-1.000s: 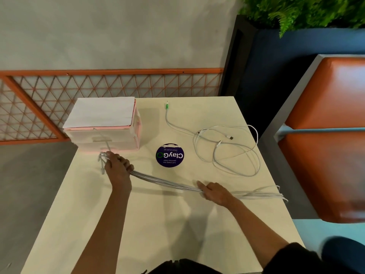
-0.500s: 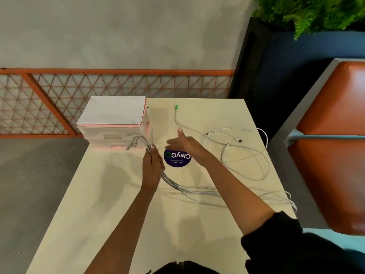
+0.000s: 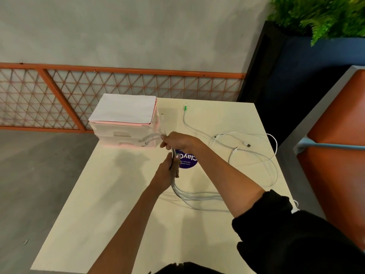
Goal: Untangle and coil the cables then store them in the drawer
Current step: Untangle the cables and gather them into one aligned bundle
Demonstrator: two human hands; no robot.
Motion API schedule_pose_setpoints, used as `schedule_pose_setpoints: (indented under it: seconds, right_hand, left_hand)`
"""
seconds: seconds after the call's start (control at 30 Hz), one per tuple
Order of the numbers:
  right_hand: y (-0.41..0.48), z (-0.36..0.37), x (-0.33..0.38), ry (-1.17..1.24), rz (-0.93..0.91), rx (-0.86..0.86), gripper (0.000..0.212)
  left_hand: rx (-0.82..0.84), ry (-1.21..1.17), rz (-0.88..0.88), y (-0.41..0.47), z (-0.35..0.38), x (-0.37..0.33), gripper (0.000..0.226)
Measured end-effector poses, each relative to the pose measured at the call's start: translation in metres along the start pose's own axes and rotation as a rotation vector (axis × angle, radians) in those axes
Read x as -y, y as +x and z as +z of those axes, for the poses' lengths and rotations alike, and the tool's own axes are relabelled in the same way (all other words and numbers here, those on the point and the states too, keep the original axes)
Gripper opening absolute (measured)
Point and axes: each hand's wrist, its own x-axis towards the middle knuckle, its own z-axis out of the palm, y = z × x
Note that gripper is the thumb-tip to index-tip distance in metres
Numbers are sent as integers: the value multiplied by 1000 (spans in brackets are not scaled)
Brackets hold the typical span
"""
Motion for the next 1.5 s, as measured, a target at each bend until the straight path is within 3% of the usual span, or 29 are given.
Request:
schedule_pose_setpoints:
  seconds: [0.07,0.13,0.2,0.3,0.4,0.47,0.57,0.7,0.83,0.9,1.03,1.2,1.5]
  right_hand:
    - [-3,3,-2,42,-25,-32,47]
    - [-1,4,-6,64,-51,-46,42]
    - [-1,4,-10,76,-84,-25,42]
    - [-7,10,-14,86,-141,29,41]
    - [-11,21,-19,94,-169,101,35]
    - [-11,27,-23,59,-181,115,37]
    - [-13,31,-25,58,-182,123,38]
    - [-20,22,-23,15,-194,129,42]
    - [-12,9,-17,255,-265,-259,42]
    - [-3,3,-7,325,-361,-358,37]
    - [11,-6,8,313,-537,-305,38]
    - [19,-20,9,294,-581,-258,27]
    - [20,-21,14,357,-518,-278,24]
  left_hand:
    - [97,-128,-95,0,-12,-1,41]
    - [125,-408,-215,3,-27,0,53]
    - [16,-627,-279,12,-42,2,60]
    - [-107,-807,-240,26,-55,-1,69]
    - [-101,-946,-167,38,-64,-14,64]
    - [-174,-990,-149,46,-67,-23,46]
    - [-275,-924,-133,54,-65,-34,27]
    - [-305,-830,-80,53,-60,-34,31]
    - [-275,-668,18,48,-59,-37,33]
    - [-227,-642,23,44,-58,-40,33]
    - [-75,-590,-7,36,-56,-45,35]
    - [76,-500,-27,29,-60,-48,34]
    - [95,-497,-60,29,-63,-49,33]
